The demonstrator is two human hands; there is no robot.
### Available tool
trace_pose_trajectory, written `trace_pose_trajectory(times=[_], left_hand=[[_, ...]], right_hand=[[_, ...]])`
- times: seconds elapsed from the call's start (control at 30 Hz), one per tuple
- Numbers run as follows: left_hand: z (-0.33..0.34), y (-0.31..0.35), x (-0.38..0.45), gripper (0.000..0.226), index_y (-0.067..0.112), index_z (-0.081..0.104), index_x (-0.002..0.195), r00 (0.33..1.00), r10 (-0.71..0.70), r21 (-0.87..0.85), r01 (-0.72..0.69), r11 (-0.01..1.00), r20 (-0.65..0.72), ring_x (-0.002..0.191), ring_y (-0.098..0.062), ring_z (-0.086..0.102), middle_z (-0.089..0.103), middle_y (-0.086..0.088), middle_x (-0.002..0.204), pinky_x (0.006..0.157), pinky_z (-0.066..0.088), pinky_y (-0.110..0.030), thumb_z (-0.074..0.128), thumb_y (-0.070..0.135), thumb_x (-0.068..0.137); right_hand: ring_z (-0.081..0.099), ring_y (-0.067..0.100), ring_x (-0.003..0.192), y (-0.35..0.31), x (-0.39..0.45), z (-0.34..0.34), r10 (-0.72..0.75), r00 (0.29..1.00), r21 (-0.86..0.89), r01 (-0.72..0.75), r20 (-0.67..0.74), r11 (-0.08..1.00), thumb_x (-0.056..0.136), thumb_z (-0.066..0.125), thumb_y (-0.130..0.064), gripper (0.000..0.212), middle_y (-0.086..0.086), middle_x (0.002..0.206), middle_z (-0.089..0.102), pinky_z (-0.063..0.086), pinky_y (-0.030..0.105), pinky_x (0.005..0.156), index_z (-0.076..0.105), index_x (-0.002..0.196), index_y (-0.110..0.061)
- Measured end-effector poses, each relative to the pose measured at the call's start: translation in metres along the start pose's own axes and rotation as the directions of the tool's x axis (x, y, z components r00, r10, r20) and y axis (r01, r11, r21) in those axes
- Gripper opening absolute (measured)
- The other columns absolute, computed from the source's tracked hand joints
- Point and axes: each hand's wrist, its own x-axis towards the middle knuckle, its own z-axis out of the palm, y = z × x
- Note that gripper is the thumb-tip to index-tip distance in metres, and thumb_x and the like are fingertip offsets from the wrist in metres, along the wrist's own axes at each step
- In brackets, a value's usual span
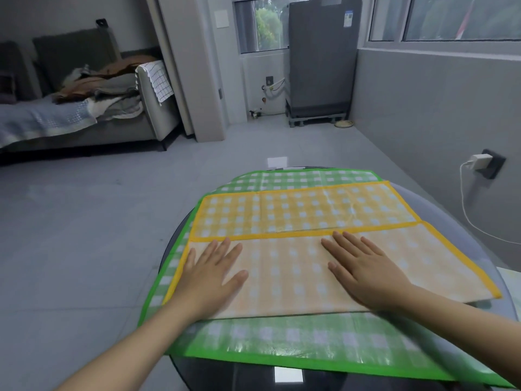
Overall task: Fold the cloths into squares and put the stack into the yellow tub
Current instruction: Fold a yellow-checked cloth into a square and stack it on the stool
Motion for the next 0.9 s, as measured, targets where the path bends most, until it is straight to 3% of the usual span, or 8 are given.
trace_pose_trajectory(times=[0.13, 0.2, 0.27, 0.4, 0.6, 0.9], left_hand=[[-0.002, -0.007, -0.004, 0.096, 0.043, -0.004, 0.148, 1.000, 0.006, -0.035, -0.006, 0.999, -0.002, 0.143, -0.006, -0.020, -0.017, 0.015, 0.156, 0.116, -0.015, -0.043, -0.015, 0.084, 0.062], [-0.005, -0.003, -0.004, 0.081, 0.041, -0.002, 0.149, 1.000, -0.001, -0.041, 0.001, 0.999, 0.006, 0.144, -0.008, -0.019, -0.015, 0.013, 0.157, 0.116, -0.015, -0.044, 0.000, 0.079, 0.078], [-0.009, 0.001, -0.004, 0.064, 0.038, 0.002, 0.150, 1.000, -0.012, -0.056, 0.012, 0.998, 0.008, 0.144, -0.009, -0.018, -0.012, 0.010, 0.158, 0.116, -0.015, -0.044, 0.016, 0.063, 0.092], [-0.018, 0.015, 0.009, 0.055, 0.034, 0.020, 0.149, 0.999, 0.005, -0.158, -0.011, 0.987, -0.036, 0.146, -0.007, -0.009, -0.001, 0.006, 0.160, 0.117, -0.011, -0.042, 0.027, 0.053, 0.097], [-0.030, 0.037, 0.067, 0.046, 0.031, 0.038, 0.142, 0.992, 0.015, -0.239, -0.044, 0.970, -0.124, 0.144, -0.010, 0.016, 0.028, 0.005, 0.154, 0.118, 0.006, -0.040, 0.034, 0.045, 0.098], [-0.028, 0.047, 0.190, 0.033, 0.025, 0.057, 0.127, 0.961, -0.056, -0.311, -0.033, 0.950, -0.272, 0.129, -0.015, 0.041, 0.053, 0.005, 0.135, 0.109, 0.020, -0.033, 0.045, 0.034, 0.097]], right_hand=[[-0.009, 0.008, 0.144, -0.002, 0.001, -0.001, 0.003, 1.000, -0.030, -0.002, 0.005, 1.000, 0.049, -0.042, -0.072, 0.111, -0.009, 0.157, -0.005, -0.005, 0.030, 0.117, -0.002, 0.147, -0.037], [-0.003, 0.011, 0.146, -0.005, 0.001, -0.004, 0.000, 1.000, -0.031, 0.000, 0.000, 1.000, 0.057, -0.032, -0.075, 0.105, -0.008, 0.158, 0.001, 0.000, 0.030, 0.117, 0.004, 0.148, -0.037], [0.012, 0.015, 0.144, -0.007, 0.003, -0.010, -0.022, 0.999, -0.051, 0.020, -0.041, 0.999, 0.069, -0.014, -0.067, 0.090, -0.006, 0.156, 0.017, 0.010, 0.032, 0.115, 0.018, 0.147, -0.034], [0.040, 0.019, 0.130, -0.003, 0.020, -0.020, -0.033, 0.992, -0.028, 0.030, -0.126, 0.999, 0.076, 0.004, -0.058, 0.077, -0.005, 0.139, 0.048, 0.026, 0.033, 0.105, 0.047, 0.134, -0.029], [0.042, 0.018, 0.127, 0.011, 0.066, -0.021, 0.024, 0.971, 0.080, -0.005, -0.238, 0.997, 0.096, 0.042, -0.037, 0.037, -0.006, 0.134, 0.053, 0.026, 0.031, 0.103, 0.053, 0.130, -0.028], [0.046, 0.025, 0.122, 0.049, 0.165, -0.013, 0.101, 0.950, 0.130, -0.064, -0.295, 0.989, 0.095, 0.046, -0.032, 0.032, 0.001, 0.128, 0.058, 0.029, 0.033, 0.095, 0.058, 0.123, -0.022]])
